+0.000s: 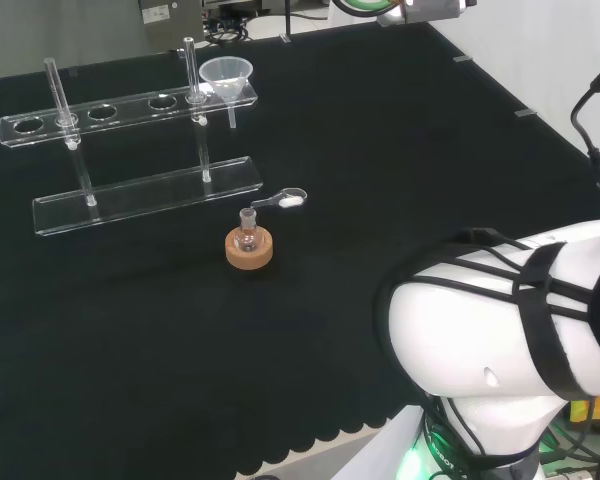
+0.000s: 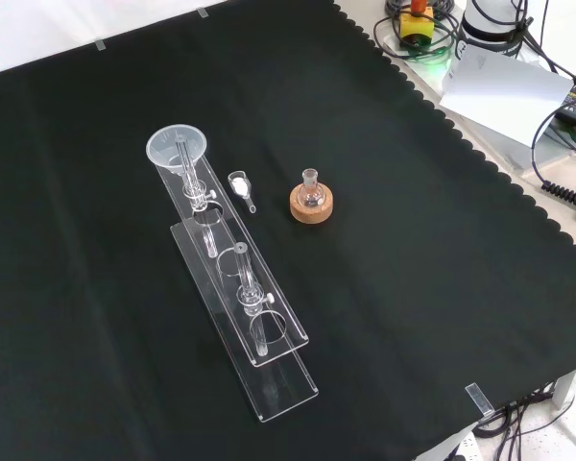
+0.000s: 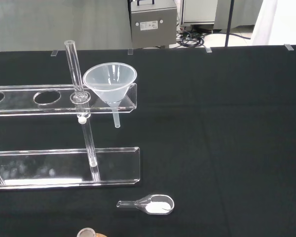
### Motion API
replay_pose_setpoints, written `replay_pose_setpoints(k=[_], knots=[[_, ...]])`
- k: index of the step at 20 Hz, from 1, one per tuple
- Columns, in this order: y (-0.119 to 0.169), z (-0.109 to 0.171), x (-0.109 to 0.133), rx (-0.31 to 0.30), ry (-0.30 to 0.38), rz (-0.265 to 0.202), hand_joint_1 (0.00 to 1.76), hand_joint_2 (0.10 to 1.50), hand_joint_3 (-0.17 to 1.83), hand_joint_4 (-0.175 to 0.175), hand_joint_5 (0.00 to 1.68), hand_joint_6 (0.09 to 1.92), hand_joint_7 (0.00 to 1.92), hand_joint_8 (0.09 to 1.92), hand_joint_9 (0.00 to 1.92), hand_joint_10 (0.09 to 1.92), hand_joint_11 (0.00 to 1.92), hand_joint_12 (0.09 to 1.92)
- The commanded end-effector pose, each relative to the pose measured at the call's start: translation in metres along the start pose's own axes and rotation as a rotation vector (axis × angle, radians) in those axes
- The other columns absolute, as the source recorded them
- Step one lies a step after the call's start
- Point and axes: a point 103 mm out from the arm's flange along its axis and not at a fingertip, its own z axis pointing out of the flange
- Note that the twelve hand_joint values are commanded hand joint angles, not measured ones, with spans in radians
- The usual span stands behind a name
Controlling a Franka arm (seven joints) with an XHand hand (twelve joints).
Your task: Pick up the funnel from the transparent funnel stand.
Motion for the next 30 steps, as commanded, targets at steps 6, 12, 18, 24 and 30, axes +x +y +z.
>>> replay_pose_setpoints(k=[6, 12, 18, 24, 30], knots=[[0.000, 0.000, 0.001, 0.009, 0.015, 0.007, 0.00, 1.17, 0.45, 0.006, 0.12, 0.09, 0.00, 0.37, 0.13, 0.64, 0.00, 1.36], [0.012, 0.005, -0.017, 0.029, -0.005, 0.002, 0.00, 1.17, 0.44, 0.006, 0.13, 0.09, 0.00, 0.37, 0.13, 0.64, 0.00, 1.36], [0.032, 0.024, -0.037, 0.063, 0.009, 0.055, 0.00, 1.17, 0.44, 0.005, 0.13, 0.09, 0.00, 0.37, 0.13, 0.64, 0.00, 1.36], [0.072, 0.050, -0.053, 0.092, 0.016, 0.062, 0.00, 1.18, 0.43, 0.005, 0.14, 0.09, 0.00, 0.37, 0.13, 0.64, 0.00, 1.36], [0.111, 0.075, -0.046, 0.114, 0.018, 0.022, 0.00, 1.18, 0.42, 0.005, 0.14, 0.09, 0.00, 0.38, 0.13, 0.64, 0.00, 1.36]])
